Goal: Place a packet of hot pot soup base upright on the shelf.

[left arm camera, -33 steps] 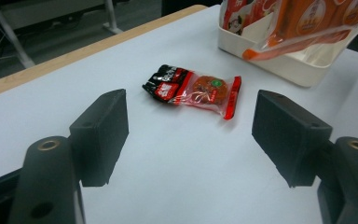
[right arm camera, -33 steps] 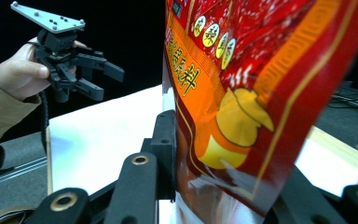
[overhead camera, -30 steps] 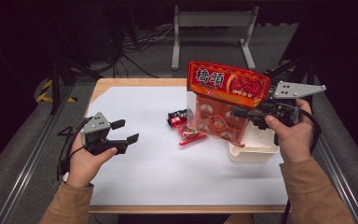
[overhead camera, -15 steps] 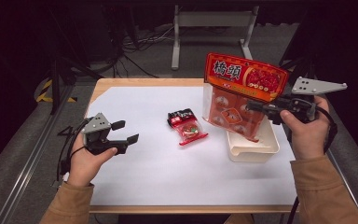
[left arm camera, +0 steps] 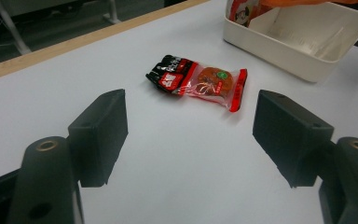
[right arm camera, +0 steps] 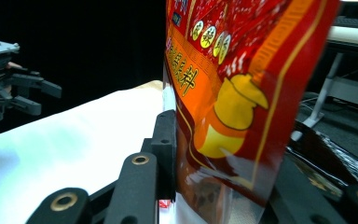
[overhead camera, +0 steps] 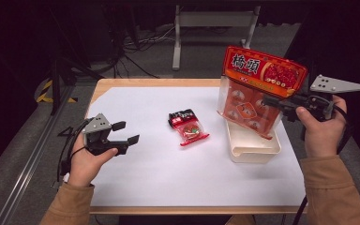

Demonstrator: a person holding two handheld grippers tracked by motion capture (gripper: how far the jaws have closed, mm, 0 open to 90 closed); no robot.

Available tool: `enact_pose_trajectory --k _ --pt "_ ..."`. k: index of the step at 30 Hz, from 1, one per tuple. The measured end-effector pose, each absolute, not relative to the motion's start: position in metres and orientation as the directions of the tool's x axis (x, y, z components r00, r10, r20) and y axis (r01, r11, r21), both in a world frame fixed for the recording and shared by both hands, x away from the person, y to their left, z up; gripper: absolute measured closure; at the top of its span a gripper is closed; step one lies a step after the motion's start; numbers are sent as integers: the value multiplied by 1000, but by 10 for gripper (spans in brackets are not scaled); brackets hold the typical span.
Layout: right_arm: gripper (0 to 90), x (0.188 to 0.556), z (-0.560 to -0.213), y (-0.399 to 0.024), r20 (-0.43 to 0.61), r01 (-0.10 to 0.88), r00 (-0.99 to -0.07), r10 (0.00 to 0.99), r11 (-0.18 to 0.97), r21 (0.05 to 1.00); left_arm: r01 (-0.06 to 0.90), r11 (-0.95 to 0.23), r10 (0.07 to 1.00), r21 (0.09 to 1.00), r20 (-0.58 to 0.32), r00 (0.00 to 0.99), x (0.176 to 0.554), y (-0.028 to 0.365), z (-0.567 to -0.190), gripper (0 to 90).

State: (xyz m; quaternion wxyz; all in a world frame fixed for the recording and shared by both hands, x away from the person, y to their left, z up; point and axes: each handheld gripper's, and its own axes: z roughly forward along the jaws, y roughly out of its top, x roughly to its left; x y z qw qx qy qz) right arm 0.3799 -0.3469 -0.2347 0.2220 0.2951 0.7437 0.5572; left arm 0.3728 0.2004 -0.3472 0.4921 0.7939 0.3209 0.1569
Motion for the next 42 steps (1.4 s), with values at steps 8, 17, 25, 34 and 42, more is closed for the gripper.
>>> enact_pose_trajectory --k 8,17,25,34,42 --pt "706 380 -236 -359 -10 200 -689 725 203 959 365 -300 665 881 -81 742 374 201 -349 271" --pt "706 385 -245 -368 -9 208 -657 754 192 959 368 -309 668 877 -76 741 376 202 -351 263" --pt "706 389 -260 -369 -19 195 -633 774 183 964 372 -309 667 875 -80 741 376 202 -351 262" --pt "706 394 -273 -368 -27 189 -629 777 187 964 374 -303 668 876 -84 739 376 203 -352 262" --pt "706 395 -284 -369 -22 197 -628 778 186 963 381 -290 671 878 -97 735 376 205 -351 261"
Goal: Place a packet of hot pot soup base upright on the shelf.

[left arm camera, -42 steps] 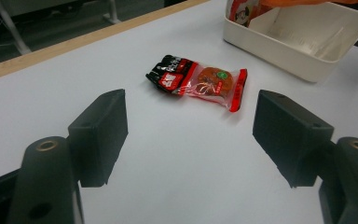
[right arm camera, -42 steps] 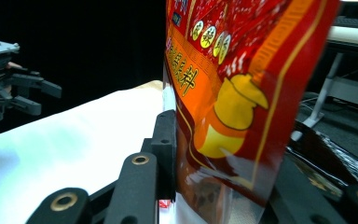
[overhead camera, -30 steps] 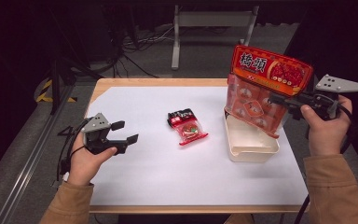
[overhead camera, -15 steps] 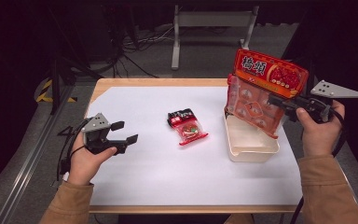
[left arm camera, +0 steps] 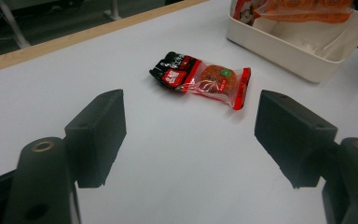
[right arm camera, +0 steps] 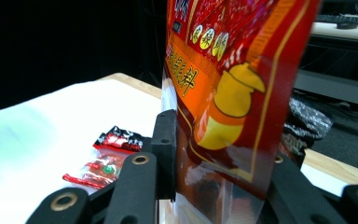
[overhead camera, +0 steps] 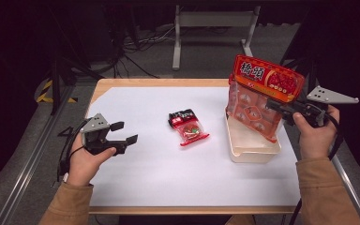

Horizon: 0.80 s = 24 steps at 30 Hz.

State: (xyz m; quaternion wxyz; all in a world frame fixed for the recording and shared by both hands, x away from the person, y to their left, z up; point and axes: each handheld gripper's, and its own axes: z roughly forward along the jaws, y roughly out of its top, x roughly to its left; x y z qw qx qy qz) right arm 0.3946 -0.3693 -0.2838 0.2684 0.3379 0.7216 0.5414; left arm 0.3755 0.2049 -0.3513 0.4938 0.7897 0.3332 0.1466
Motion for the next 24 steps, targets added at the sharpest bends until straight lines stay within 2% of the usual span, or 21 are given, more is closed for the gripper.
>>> enact_pose_trajectory --k 24 --pt "705 399 -319 -377 46 257 -617 786 146 955 383 -291 669 877 -100 736 377 206 -352 256"
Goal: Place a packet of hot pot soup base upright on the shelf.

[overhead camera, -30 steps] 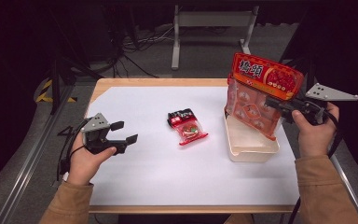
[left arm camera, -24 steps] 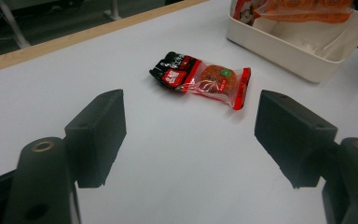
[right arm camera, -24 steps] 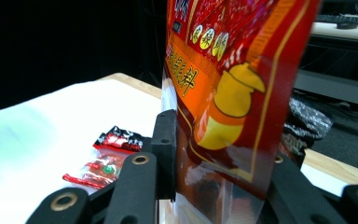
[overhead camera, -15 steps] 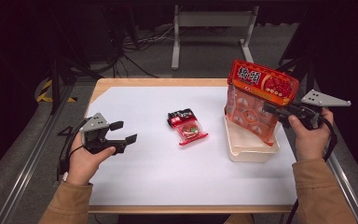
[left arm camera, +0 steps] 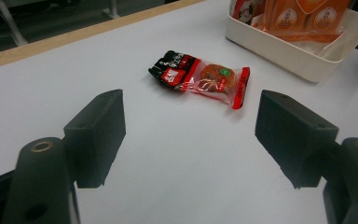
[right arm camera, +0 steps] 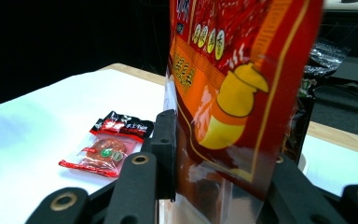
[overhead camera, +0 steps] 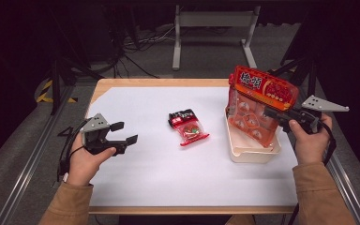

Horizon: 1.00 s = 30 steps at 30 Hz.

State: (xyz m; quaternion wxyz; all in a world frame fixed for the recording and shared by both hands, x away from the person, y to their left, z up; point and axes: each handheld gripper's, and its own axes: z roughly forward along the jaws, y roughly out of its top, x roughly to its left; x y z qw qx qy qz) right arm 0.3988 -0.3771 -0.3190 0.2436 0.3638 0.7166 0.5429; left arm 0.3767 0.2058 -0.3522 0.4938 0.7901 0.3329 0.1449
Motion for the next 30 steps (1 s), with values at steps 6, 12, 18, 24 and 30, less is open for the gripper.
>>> enact_pose_trajectory --k 6,12,18,24,30 --pt "704 401 -326 -375 42 269 -619 785 161 950 387 -286 670 877 -106 735 377 205 -353 255" --pt "703 404 -335 -369 47 296 -616 786 176 939 385 -287 669 877 -105 736 377 206 -353 254" --pt "702 406 -339 -363 37 316 -617 786 204 926 381 -292 665 877 -100 740 377 205 -352 253" --pt "702 406 -342 -367 65 332 -605 793 177 926 386 -287 666 877 -108 738 376 205 -352 253" --pt "702 403 -349 -374 90 348 -583 808 148 926 387 -290 665 875 -106 739 377 204 -352 252"
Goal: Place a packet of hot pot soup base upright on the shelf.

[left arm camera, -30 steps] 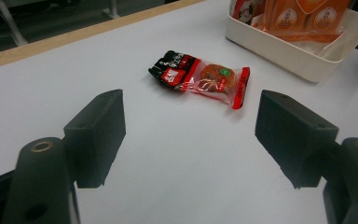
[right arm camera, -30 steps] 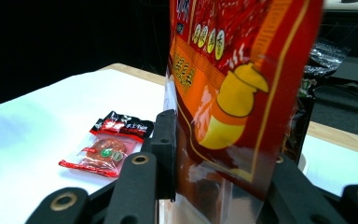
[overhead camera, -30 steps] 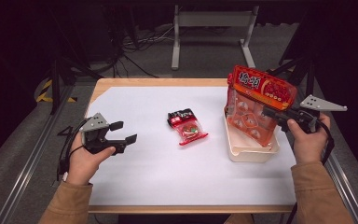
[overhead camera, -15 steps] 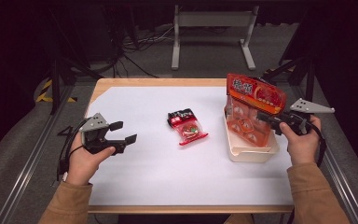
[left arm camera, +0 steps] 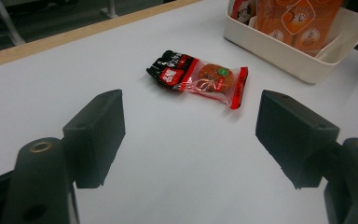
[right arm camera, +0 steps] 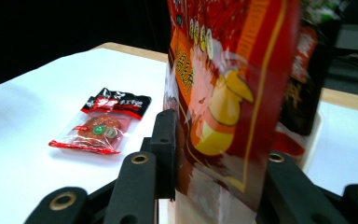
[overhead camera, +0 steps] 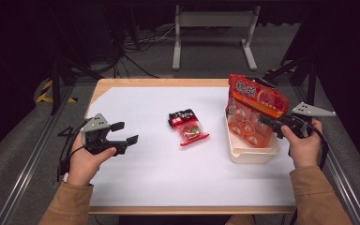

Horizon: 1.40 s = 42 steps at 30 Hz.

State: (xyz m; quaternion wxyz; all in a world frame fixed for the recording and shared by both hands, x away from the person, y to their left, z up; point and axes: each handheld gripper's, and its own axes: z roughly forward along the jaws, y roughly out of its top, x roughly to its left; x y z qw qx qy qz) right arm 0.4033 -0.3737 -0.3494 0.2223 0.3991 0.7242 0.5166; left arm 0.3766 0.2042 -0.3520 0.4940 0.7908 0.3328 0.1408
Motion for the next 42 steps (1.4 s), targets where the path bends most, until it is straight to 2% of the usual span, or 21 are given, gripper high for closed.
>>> enact_pose_trajectory --k 8,14,17,21,25,42 --pt "701 401 -357 -385 120 387 -544 830 121 914 386 -302 661 872 -100 743 378 203 -353 250" --pt "668 400 -356 -384 92 391 -533 841 148 908 393 -296 662 871 -110 741 378 204 -353 248" --pt "520 400 -356 -381 59 380 -515 855 165 910 395 -292 665 871 -112 738 378 204 -354 247" --pt "378 398 -356 -383 80 374 -504 860 134 918 394 -296 663 870 -110 741 379 205 -354 246" --pt "311 393 -356 -386 103 378 -496 862 107 920 399 -287 666 871 -117 737 378 204 -354 242" --pt "271 342 -342 -378 -9 354 -496 868 211 911 395 -297 665 869 -109 739 379 204 -354 231"
